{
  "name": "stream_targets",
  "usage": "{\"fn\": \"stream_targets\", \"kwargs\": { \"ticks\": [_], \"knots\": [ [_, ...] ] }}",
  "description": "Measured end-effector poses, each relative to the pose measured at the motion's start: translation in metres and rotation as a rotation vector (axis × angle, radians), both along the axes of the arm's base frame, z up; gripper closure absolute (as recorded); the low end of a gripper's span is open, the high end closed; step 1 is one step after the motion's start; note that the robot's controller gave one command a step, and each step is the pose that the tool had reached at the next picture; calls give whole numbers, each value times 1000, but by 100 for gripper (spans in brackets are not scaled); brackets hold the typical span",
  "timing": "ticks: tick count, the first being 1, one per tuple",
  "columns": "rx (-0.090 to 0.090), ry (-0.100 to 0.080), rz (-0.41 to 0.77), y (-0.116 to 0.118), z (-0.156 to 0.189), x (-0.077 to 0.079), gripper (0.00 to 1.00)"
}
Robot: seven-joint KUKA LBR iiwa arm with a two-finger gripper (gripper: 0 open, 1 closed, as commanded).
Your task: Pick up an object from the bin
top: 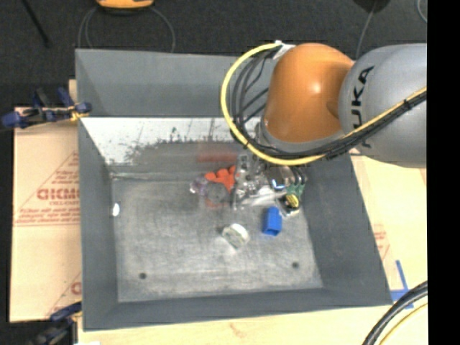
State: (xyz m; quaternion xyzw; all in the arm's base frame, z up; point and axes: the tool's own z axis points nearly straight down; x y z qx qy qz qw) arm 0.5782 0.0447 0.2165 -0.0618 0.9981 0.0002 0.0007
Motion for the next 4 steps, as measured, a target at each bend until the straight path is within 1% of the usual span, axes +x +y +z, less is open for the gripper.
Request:
{"fn": "stream_targets", "kwargs": {
  "ticks": [1, 2, 3, 4],
  "knots": [
    [-2, 1, 227, -29, -36, 3, 100],
    [-1, -1, 226, -28, -34, 3, 0],
    [-1, -4, 619, 0, -139, -36, 0],
    [-2, -7, 618, 0, -138, -35, 100]
  ]
}}
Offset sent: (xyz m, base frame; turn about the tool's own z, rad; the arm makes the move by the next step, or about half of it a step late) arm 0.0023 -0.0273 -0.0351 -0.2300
